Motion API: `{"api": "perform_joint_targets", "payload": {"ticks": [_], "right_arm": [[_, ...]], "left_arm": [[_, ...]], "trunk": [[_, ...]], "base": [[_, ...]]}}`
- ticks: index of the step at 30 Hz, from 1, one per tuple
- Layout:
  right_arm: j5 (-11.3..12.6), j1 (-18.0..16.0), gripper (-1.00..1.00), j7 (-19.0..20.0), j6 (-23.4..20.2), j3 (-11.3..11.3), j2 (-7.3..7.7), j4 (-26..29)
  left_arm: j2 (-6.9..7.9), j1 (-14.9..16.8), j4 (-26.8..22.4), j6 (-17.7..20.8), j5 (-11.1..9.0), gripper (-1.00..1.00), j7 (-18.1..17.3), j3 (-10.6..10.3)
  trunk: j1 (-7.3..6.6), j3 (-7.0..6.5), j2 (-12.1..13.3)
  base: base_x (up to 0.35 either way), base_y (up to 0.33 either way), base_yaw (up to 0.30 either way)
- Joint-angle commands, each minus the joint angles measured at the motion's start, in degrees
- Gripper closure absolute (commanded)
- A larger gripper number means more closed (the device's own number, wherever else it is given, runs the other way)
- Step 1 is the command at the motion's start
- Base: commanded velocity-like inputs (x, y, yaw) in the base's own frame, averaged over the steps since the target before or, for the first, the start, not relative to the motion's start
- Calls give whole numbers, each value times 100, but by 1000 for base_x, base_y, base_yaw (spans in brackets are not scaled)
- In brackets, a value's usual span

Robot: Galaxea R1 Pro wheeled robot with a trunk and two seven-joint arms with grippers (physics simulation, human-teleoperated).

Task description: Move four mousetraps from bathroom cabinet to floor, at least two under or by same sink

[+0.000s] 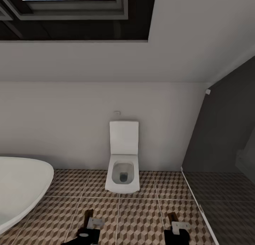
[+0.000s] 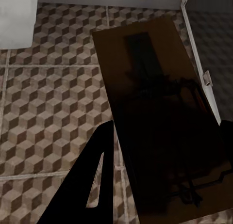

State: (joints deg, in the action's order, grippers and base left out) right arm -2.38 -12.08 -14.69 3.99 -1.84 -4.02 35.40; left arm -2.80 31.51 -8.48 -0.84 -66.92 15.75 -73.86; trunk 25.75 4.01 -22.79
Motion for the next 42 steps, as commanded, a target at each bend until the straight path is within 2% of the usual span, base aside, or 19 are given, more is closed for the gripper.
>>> {"api": "perform_joint_targets", "payload": {"ticks": [1, 4, 7, 12, 19, 25, 42], "right_arm": [[-15, -5, 100, -33, 40, -21, 5, -15], [-16, -5, 100, -16, 85, -25, 17, -29], [-17, -5, 100, -10, 98, -26, 18, -32], [-24, -5, 100, -8, 102, -27, 15, -33], [-25, -5, 100, -8, 121, -26, 15, -34], [-34, -5, 100, -8, 411, -27, 15, -34], [-34, -5, 100, -8, 445, -27, 15, -34]], "left_arm": [[2, 5, -9, -185, -34, 100, -5, -80], [75, -1, -1, -667, -32, 100, -214, -120], [217, -4, 1, -846, -37, 100, -305, -127], [293, -4, -4, -901, -40, 100, -331, -128], [302, -4, -5, -909, -40, 100, -343, -129], [300, -4, -5, -913, -40, 100, -344, -132], [298, -4, -5, -918, -39, 100, -344, -136]], "trunk": [[3, 13, -12], [3, 13, -12], [3, 13, -12], [3, 13, -12], [157, 138, -293], [289, 246, -534], [662, 679, -1216]], "base": [[0, 0, 0], [0, 0, 0], [0, 0, 0], [0, 0, 0], [0, 0, 0], [0, 0, 0], [0, 0, 0]]}}
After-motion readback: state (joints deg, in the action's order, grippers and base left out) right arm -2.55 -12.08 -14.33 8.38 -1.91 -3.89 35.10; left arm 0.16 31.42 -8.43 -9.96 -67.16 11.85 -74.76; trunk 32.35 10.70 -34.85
